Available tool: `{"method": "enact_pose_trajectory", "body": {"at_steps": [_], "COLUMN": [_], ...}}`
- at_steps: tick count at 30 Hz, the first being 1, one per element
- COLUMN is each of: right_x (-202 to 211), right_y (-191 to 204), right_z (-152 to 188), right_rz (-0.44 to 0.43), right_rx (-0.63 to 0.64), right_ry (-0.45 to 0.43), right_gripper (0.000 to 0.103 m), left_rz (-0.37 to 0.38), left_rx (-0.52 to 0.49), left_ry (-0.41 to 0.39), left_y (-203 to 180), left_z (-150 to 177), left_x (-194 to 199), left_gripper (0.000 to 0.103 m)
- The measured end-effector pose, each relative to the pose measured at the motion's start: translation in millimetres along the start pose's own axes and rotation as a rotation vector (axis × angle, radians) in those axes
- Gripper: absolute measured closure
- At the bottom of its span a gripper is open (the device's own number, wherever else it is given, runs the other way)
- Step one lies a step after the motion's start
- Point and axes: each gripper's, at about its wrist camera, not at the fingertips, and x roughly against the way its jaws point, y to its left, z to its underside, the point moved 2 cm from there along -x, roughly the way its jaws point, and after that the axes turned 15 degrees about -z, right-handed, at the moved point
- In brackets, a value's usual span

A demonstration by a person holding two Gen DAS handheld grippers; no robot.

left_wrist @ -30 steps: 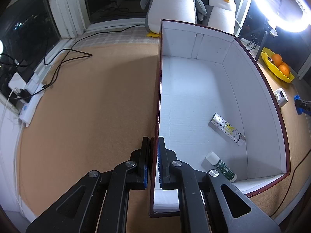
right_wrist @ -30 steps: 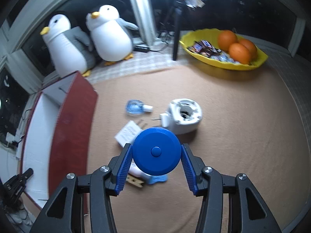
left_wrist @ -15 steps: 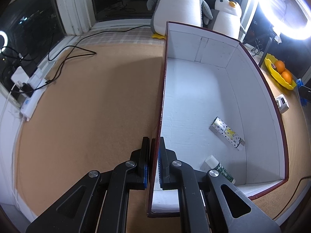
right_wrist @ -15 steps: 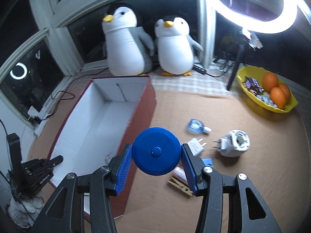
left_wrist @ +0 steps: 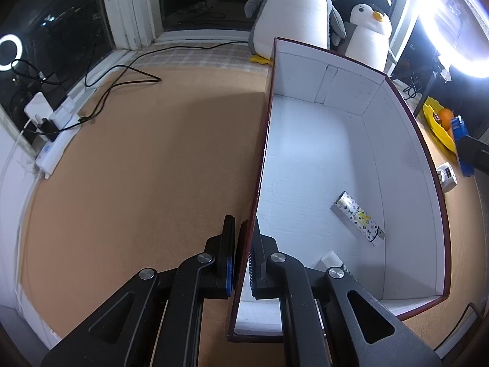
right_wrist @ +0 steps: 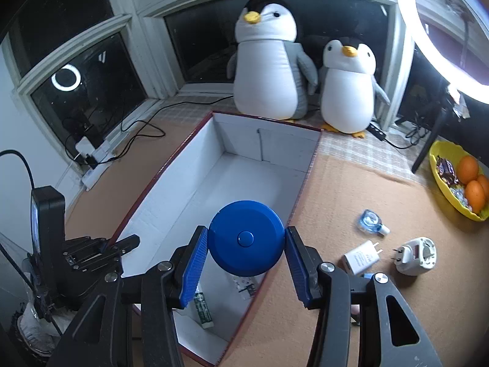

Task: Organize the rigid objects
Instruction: 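Carry the blue tape measure toward the red box with the right gripper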

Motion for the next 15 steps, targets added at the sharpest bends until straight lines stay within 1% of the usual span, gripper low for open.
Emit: {"method": "enact_pose_trajectory", "body": {"at_steps": [7, 15], "right_x": [-18, -33], "right_y": [17, 23], "right_z": [-1, 0], "right_rz": [-0.026, -0.042], "right_rx": [0.048, 0.07], "right_ry": [0.034, 0.067], "right_gripper": [0.057, 0.057], "left_rz": [-0.007, -0.015], "left_rx": [0.019, 0.035], "left_ry": [-0.006, -0.008], "left_y": [2, 2], "left_z": [0, 1], "left_x": [2, 3], "left_gripper": [0.097, 0.097]}}
